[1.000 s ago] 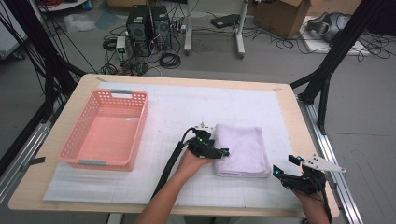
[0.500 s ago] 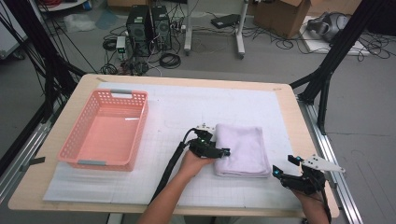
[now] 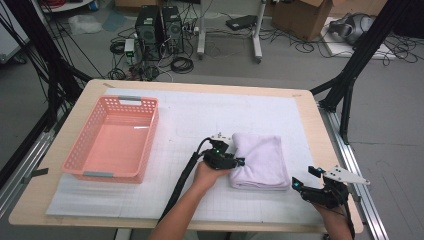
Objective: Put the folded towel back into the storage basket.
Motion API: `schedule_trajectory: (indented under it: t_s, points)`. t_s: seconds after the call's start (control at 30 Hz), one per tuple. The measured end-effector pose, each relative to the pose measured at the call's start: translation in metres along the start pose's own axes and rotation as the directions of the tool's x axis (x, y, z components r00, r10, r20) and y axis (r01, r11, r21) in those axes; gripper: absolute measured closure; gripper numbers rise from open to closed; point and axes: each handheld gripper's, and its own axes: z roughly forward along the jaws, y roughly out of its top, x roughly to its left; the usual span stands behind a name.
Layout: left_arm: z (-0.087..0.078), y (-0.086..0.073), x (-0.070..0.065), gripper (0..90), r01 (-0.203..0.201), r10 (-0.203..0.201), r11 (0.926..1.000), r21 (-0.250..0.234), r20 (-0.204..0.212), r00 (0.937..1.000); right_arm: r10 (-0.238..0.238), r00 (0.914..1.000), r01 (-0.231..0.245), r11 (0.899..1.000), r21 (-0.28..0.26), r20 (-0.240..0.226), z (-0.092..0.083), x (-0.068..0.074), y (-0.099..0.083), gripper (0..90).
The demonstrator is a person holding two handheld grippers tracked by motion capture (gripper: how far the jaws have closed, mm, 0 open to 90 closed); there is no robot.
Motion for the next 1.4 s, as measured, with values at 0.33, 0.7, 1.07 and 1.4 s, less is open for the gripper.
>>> schedule_trajectory:
  t_s: [0.33,0.7,1.07,1.4]
  points:
    - [-0.003,0.0,0.001,72.7,-0.016,0.016,0.9998,-0.015,0.022,0.9996,0.004,1.0,-0.004,1.0,-0.005,0.003,-0.001,-0.001,0.0,20.7]
    - [-0.017,0.005,-0.004,74.0,-0.094,0.101,0.9913,-0.092,0.075,0.992,0.004,1.0,-0.004,1.0,-0.007,0.004,-0.003,-0.001,0.0,20.7]
    - [-0.031,0.007,-0.008,74.1,-0.164,0.179,0.9759,-0.144,0.097,0.979,0.004,1.0,-0.004,1.0,-0.01,0.004,-0.003,-0.002,-0.001,20.7]
    - [-0.045,0.008,-0.009,74.2,-0.213,0.235,0.9583,-0.19,0.1,0.9668,0.0,1.0,0.0,1.0,-0.01,0.003,-0.002,-0.001,0.0,20.7]
